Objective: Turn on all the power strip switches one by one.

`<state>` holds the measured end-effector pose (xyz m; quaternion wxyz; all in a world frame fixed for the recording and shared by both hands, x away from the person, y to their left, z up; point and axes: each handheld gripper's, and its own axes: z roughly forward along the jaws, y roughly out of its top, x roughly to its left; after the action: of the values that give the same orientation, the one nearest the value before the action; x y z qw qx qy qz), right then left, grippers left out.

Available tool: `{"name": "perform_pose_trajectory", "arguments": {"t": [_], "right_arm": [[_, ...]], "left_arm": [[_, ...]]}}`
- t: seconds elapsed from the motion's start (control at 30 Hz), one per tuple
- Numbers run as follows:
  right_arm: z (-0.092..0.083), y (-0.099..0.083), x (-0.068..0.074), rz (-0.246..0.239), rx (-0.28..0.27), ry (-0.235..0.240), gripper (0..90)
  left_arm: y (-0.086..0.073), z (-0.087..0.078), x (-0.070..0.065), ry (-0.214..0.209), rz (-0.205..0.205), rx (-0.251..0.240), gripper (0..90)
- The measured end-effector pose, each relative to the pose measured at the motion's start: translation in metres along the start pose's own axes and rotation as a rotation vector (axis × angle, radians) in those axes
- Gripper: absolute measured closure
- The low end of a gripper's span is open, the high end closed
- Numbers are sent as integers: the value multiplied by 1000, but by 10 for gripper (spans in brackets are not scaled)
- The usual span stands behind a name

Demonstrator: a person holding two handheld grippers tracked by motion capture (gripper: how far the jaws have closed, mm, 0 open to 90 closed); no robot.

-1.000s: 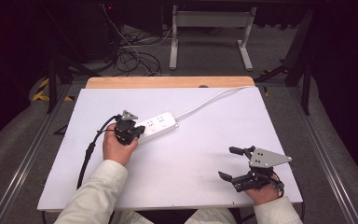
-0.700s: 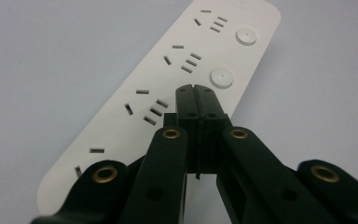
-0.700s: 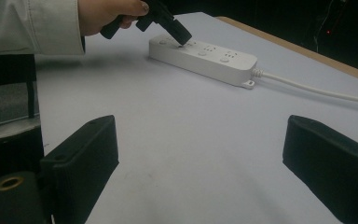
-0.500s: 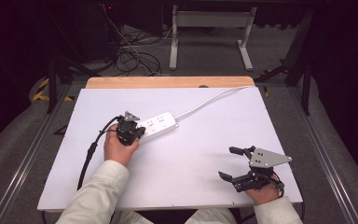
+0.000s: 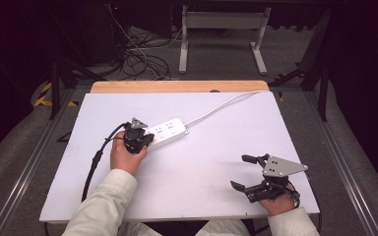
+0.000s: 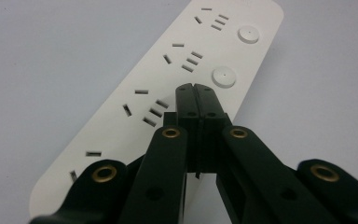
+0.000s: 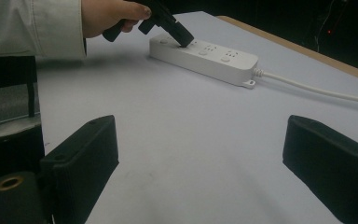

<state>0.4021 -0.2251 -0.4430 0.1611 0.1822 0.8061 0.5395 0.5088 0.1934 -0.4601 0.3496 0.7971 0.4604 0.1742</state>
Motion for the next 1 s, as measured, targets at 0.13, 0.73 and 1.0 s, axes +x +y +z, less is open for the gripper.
{"name": "perform_pose_trajectory", "arguments": {"t": [0.13,0.73,1.0], "right_arm": [[0,0,0,-1,1,1,105],[1,0,1,-2,7,3,105],[2,0,1,0,10,2,105]], "left_arm": [[0,0,-3,27,19,-1,900],[-2,-3,-3,37,-4,24,900],[0,0,-6,58,25,31,900]]}}
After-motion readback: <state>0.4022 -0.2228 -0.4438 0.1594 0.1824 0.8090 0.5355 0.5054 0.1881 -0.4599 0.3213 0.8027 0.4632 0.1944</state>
